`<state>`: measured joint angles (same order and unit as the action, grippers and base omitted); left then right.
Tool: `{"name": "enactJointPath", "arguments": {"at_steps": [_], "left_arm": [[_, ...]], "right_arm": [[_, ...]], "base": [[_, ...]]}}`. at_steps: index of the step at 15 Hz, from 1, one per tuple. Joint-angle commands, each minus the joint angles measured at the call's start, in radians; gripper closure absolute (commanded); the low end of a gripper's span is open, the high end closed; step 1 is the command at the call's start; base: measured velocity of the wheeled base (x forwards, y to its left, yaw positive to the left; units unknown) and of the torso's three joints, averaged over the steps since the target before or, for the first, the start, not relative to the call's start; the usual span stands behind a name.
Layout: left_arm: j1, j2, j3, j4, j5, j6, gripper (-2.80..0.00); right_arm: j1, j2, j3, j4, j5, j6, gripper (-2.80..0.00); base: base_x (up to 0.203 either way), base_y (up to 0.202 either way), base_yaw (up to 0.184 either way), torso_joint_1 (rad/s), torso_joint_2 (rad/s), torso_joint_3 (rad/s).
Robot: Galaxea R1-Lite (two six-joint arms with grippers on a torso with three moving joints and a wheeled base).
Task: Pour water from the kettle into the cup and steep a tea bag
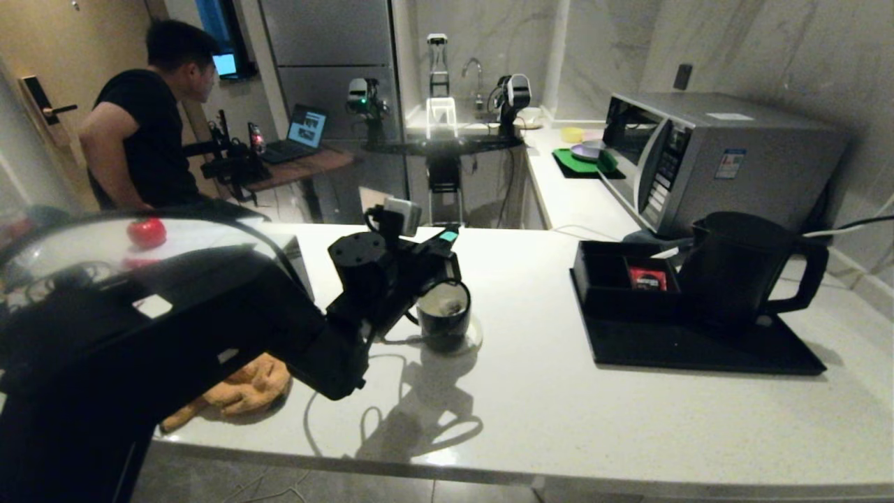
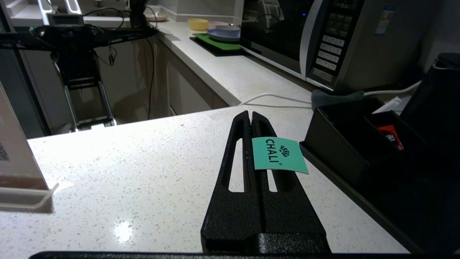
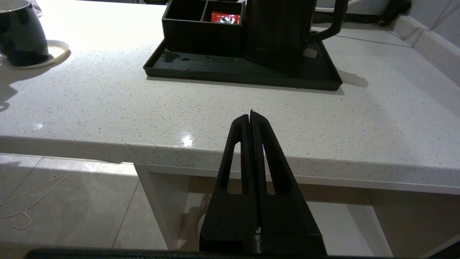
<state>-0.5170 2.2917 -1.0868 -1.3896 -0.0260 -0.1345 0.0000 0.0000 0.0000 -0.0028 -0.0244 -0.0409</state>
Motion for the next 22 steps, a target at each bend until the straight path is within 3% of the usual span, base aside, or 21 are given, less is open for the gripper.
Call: {"name": "enactJointPath", "arguments": {"at_steps": [1,3,13,22], "left_arm": [[0.000,-0.012,-0.001,-0.007,0.000,0.000,0.00],[0.002,-0.026,-0.002,-0.006,-0.002,0.024,0.00],[0.003,-0.127,-0.005,0.006,-0.003,0.026,0.00],[0.012,-0.086,0.007,0.000,-0.002,0.026,0.00]], "right_arm": [[0.000,0.000,0.000,0.000,0.000,-0.001,0.00],[0.000,0.000,0.000,0.000,0.000,-0.001,0.00],[0.000,0.000,0.000,-0.001,-0.001,-0.004,0.00],[0.000,0.000,0.000,0.000,-0.002,-0.005,0.00]], "base": [[0.000,0.000,0.000,0.000,0.00,0.000],[0.000,0.000,0.000,0.000,0.00,0.000],[0.000,0.000,0.000,0.000,0.00,0.000],[0.000,0.000,0.000,0.000,0.00,0.000]]}}
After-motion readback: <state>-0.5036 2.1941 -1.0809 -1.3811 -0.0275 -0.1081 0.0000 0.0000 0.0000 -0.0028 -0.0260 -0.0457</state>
